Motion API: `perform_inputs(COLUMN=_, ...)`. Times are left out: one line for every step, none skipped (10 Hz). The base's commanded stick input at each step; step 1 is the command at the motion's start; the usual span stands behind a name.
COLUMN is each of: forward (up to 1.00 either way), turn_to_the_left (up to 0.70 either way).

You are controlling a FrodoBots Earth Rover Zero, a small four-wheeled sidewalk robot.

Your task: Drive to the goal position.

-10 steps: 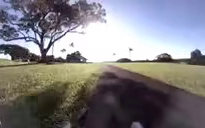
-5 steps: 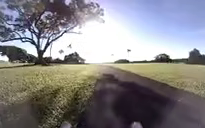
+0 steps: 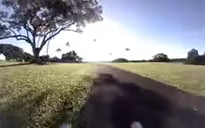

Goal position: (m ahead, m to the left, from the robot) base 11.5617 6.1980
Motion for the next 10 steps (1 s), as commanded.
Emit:
perform_inputs(forward=0.70, turn_to_the_left=0.00)
perform_inputs(forward=0.70, turn_to_the_left=0.00)
perform_inputs(forward=0.70, turn_to_the_left=0.00)
perform_inputs(forward=0.70, turn_to_the_left=0.00)
perform_inputs(forward=0.70, turn_to_the_left=0.00)
perform_inputs(forward=0.70, turn_to_the_left=0.00)
perform_inputs(forward=0.70, turn_to_the_left=0.00)
perform_inputs(forward=0.70, turn_to_the_left=0.00)
perform_inputs(forward=0.70, turn_to_the_left=0.00)
perform_inputs(forward=0.70, turn_to_the_left=0.00)
